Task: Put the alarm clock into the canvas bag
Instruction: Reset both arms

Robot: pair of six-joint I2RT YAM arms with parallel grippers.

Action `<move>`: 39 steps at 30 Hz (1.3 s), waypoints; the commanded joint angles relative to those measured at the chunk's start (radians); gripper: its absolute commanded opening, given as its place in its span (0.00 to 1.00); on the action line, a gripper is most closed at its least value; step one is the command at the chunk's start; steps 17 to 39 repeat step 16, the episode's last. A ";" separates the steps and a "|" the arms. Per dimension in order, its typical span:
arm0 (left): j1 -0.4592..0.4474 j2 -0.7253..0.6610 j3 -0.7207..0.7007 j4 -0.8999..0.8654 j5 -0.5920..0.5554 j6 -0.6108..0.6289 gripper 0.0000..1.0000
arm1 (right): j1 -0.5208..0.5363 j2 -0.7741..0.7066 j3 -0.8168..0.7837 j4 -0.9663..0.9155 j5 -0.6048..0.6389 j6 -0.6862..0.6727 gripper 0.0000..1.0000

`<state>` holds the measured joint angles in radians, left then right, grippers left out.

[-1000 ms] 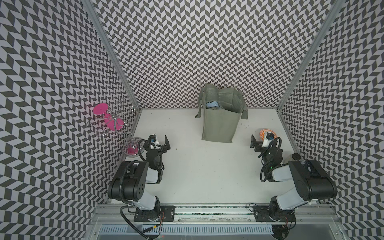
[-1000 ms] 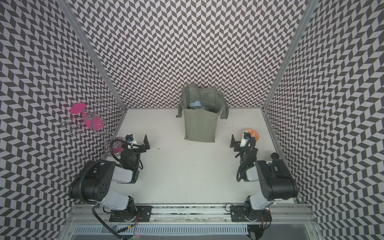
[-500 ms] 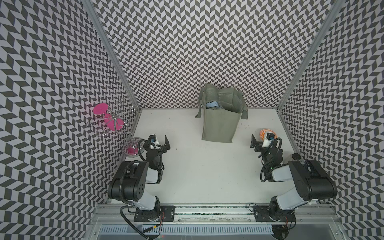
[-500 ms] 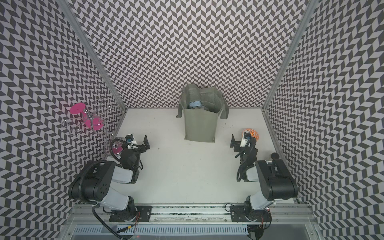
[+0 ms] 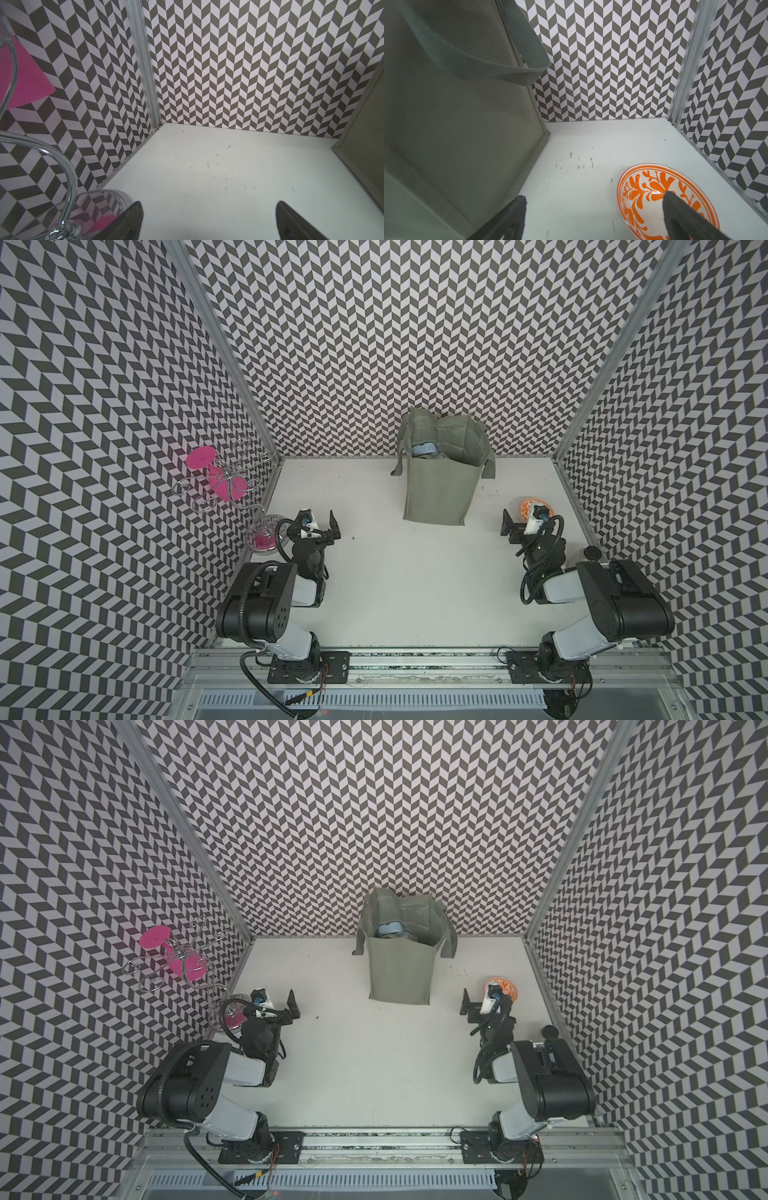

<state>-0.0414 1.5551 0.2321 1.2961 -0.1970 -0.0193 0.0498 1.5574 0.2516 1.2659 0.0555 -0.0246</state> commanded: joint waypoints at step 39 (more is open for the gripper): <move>0.003 0.002 0.004 -0.011 0.000 -0.006 0.99 | 0.000 0.007 -0.008 0.064 -0.003 0.005 0.99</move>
